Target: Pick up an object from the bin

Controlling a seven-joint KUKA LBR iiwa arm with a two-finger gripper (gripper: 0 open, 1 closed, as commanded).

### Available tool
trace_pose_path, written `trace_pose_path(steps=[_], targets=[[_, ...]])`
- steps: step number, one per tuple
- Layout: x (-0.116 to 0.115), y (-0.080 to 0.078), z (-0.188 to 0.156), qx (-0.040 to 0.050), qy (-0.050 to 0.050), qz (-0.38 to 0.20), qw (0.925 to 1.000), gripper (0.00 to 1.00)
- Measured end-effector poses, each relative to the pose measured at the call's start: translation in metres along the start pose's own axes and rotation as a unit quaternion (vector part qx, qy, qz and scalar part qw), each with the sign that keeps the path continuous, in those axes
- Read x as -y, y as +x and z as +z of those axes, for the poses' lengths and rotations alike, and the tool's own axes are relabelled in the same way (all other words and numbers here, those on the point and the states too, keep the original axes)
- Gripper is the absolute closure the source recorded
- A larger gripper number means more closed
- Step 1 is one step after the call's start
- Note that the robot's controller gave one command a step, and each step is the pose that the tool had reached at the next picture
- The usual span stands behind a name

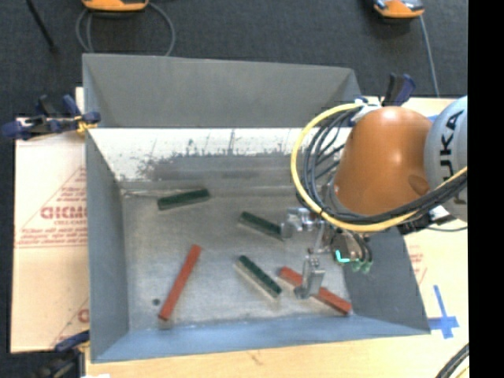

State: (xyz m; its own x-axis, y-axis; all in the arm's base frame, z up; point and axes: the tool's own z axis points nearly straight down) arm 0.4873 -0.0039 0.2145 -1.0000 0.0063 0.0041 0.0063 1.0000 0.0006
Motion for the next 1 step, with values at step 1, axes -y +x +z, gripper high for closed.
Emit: trace_pose_path(steps=[1], targets=[[0.0382, -0.0093, 0.1158, 0.0004, 0.000, 0.112, 0.9937, 0.00]])
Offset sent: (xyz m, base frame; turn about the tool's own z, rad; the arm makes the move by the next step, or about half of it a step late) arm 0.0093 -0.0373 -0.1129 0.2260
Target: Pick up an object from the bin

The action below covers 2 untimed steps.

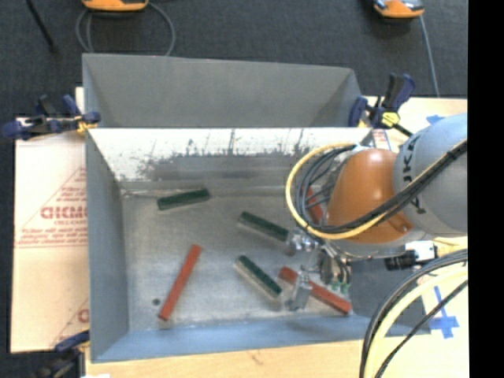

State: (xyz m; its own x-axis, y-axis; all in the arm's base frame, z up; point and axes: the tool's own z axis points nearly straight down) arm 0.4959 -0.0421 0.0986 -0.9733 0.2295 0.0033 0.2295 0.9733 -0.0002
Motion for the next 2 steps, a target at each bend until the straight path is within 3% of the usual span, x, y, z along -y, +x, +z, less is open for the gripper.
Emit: trace_pose_path(steps=[1, 2], targets=[[0.0275, -0.0164, 0.0296, 0.0018, 0.001, 0.000, 1.0000, 0.00], [0.0259, -0.0164, 0.0279, 0.0026, 0.000, -0.002, 1.0000, 1.00]])
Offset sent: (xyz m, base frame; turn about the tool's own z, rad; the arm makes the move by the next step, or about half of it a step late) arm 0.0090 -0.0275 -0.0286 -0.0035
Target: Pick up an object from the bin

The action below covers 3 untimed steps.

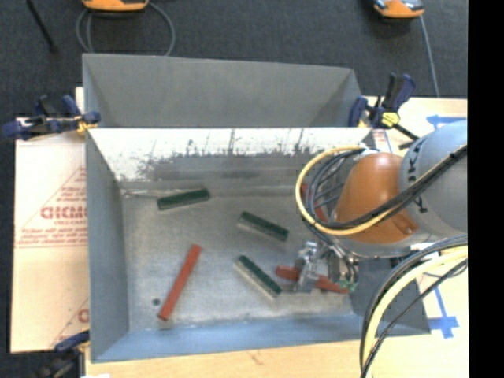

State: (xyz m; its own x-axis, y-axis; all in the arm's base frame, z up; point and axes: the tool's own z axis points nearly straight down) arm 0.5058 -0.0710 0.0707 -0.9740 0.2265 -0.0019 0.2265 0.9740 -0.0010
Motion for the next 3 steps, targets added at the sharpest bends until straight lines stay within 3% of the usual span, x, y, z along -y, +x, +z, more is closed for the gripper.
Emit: trace_pose_path(steps=[2, 3], targets=[[0.005, 0.009, 0.000, -0.0027, 0.000, -0.027, 0.9996, 1.00], [-0.010, 0.008, 0.000, -0.0005, 0.000, -0.035, 0.9994, 1.00]])
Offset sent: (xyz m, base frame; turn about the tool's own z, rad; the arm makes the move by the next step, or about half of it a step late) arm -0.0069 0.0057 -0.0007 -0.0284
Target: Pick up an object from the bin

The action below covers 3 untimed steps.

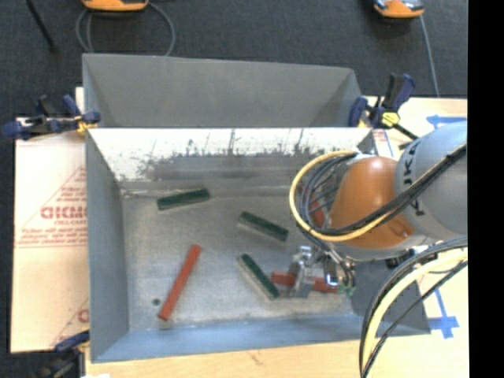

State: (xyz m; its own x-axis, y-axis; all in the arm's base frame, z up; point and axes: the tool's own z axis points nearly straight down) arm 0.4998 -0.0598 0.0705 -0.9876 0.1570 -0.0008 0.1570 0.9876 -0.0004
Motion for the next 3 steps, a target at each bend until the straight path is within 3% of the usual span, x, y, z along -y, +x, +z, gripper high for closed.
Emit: trace_pose_path(steps=[1, 2, 3], targets=[[0.0181, 0.0063, 0.0001, -0.0022, 0.000, -0.021, 0.9998, 1.00], [0.0085, 0.0120, 0.0002, -0.0031, 0.001, -0.033, 0.9994, 1.00], [0.0091, 0.0073, 0.0001, 0.0014, 0.001, -0.050, 0.9988, 1.00]])
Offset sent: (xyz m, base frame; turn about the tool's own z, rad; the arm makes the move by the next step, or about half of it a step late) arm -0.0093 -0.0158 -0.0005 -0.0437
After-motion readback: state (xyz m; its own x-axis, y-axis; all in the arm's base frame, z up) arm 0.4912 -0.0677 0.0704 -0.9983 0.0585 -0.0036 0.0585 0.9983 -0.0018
